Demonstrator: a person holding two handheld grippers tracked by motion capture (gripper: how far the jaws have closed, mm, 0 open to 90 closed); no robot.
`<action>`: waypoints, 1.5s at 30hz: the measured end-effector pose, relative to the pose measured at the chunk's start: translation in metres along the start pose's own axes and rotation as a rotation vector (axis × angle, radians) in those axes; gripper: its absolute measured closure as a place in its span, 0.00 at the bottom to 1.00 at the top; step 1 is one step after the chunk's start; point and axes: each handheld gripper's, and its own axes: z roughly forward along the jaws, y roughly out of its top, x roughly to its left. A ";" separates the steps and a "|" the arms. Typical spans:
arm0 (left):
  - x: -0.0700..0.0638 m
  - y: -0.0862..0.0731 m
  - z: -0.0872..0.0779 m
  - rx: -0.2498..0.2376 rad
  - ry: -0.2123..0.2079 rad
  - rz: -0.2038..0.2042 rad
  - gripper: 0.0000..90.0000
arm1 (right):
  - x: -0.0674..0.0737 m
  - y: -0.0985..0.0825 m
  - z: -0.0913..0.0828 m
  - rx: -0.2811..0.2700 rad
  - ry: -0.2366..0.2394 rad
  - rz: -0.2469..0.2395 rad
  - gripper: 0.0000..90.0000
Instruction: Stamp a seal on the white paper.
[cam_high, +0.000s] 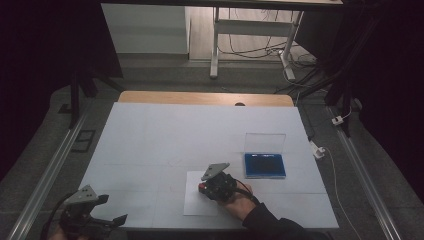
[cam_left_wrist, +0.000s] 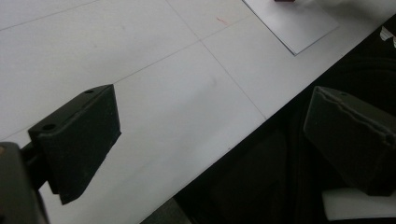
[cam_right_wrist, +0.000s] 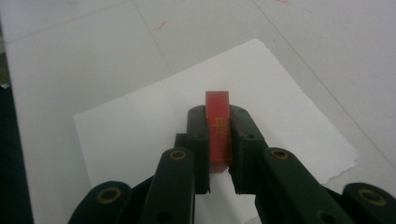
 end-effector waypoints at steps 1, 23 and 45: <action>0.000 0.000 0.000 0.001 0.000 0.001 0.04 | -0.002 -0.001 0.000 -0.005 0.014 0.013 0.89; 0.000 -0.001 -0.001 -0.002 0.001 -0.001 0.04 | -0.004 -0.001 0.000 -0.007 0.025 -0.003 0.89; 0.000 -0.001 0.000 -0.002 0.002 -0.003 0.04 | -0.007 0.003 -0.012 -0.070 0.024 0.005 0.88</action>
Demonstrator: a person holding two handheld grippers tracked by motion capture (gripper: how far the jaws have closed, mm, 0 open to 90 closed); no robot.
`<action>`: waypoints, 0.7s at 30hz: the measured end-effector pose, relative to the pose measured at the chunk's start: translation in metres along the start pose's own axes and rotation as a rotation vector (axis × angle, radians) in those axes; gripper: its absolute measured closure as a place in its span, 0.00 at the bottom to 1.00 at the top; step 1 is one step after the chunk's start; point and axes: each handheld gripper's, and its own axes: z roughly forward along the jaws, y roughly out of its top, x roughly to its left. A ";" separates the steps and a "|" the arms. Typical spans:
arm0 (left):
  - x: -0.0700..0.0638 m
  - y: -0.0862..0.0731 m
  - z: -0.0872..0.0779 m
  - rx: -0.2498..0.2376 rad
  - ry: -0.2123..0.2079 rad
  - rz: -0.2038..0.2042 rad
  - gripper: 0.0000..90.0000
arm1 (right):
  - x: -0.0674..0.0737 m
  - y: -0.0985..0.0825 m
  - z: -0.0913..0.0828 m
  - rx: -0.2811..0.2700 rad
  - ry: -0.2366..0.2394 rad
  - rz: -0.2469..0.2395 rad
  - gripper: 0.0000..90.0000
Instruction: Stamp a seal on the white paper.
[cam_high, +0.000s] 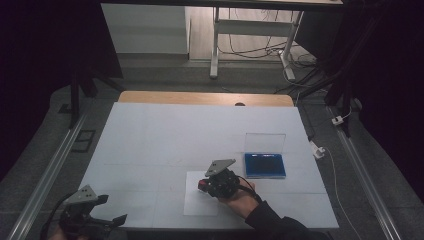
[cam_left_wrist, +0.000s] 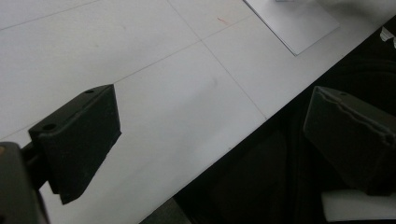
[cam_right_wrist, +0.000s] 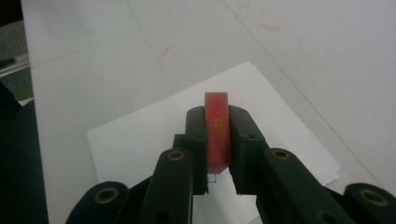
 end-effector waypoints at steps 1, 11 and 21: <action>0.000 0.000 0.000 0.000 0.000 0.000 0.04 | 0.000 0.000 -0.001 -0.012 0.006 0.003 0.88; 0.000 -0.001 -0.001 -0.001 0.001 -0.004 0.04 | -0.003 0.004 -0.012 -0.048 0.017 0.037 0.88; 0.000 -0.001 0.000 -0.002 -0.002 -0.004 0.04 | -0.005 0.007 -0.029 -0.090 0.029 0.055 0.88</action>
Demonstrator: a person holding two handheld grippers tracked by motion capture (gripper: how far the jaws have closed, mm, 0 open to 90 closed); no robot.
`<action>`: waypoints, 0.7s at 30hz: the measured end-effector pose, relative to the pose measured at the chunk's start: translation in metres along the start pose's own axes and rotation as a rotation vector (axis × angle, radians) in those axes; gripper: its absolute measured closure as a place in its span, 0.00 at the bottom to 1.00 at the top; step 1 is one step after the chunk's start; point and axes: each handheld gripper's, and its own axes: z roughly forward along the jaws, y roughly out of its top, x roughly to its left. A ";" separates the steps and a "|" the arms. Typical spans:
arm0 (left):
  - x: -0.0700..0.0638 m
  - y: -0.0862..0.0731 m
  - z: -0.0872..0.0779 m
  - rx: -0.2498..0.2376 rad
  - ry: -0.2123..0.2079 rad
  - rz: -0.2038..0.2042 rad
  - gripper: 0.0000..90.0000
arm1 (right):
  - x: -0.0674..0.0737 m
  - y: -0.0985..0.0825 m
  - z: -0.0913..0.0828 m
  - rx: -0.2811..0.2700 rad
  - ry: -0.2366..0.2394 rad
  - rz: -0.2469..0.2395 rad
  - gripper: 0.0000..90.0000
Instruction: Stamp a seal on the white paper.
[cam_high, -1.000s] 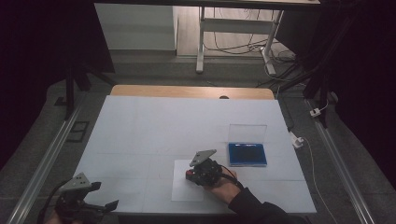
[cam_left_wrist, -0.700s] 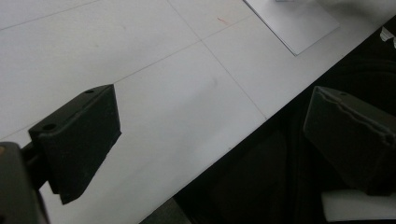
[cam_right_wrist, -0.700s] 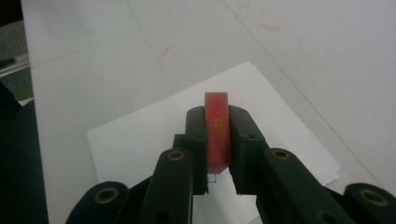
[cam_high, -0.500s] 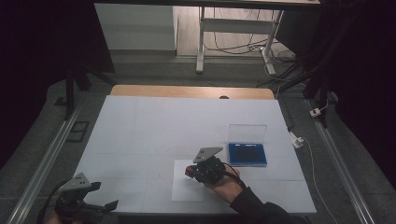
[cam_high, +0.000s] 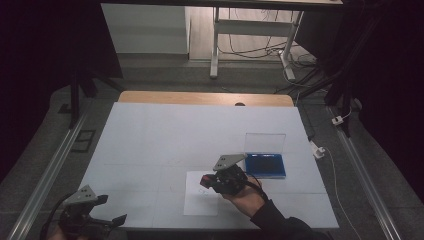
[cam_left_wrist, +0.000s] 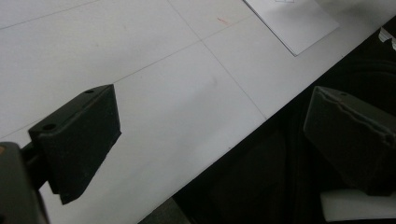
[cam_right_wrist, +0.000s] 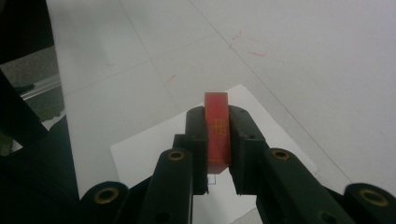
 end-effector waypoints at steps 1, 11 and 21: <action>0.000 0.000 0.000 0.000 -0.001 0.000 0.04 | 0.000 0.000 -0.002 0.000 0.002 -0.007 0.88; 0.001 0.000 0.000 -0.002 -0.004 -0.002 0.04 | -0.009 -0.001 -0.019 -0.028 -0.027 0.014 0.88; 0.001 0.000 0.000 -0.002 -0.003 -0.001 0.04 | -0.021 -0.005 -0.033 -0.037 -0.085 0.021 0.88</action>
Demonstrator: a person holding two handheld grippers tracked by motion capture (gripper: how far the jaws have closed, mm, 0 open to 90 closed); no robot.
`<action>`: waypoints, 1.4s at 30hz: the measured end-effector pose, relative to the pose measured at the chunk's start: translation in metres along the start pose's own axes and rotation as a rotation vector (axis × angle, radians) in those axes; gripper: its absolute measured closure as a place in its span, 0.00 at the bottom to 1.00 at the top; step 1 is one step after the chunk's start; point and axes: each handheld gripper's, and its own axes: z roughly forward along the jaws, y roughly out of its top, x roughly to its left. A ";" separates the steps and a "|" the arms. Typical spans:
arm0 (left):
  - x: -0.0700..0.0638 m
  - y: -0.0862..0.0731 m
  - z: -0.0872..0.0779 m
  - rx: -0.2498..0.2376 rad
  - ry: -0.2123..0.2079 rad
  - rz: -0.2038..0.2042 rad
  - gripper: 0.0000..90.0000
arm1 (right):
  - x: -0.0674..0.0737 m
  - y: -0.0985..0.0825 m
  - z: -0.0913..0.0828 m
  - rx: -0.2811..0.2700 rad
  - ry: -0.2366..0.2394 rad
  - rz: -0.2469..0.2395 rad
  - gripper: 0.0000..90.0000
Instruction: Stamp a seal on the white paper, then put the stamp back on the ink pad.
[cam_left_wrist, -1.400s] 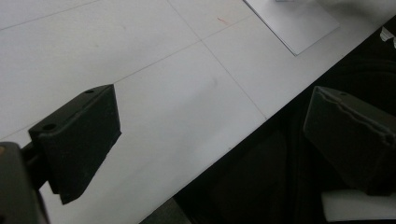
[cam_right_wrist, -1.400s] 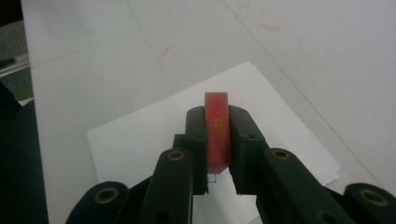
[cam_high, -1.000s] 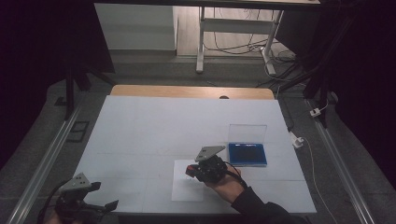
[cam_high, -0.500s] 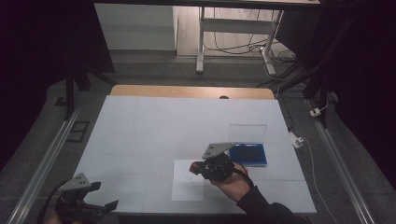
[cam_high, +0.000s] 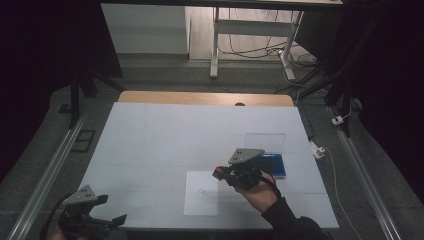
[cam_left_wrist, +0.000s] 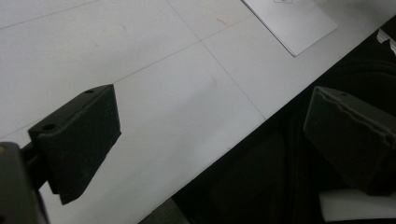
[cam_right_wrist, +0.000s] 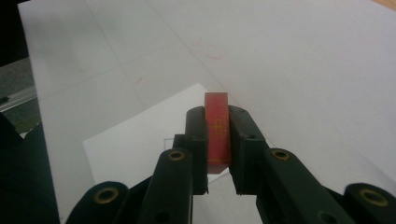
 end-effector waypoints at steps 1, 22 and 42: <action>0.000 0.000 0.000 -0.001 0.001 0.000 0.04 | -0.002 -0.001 -0.001 -0.002 -0.006 0.001 0.88; -0.001 0.000 0.000 0.000 0.000 0.002 0.04 | -0.035 -0.016 -0.025 0.005 -0.118 0.061 0.88; 0.000 0.001 0.000 -0.001 -0.001 0.001 0.04 | -0.057 -0.028 -0.038 0.005 -0.190 0.115 0.88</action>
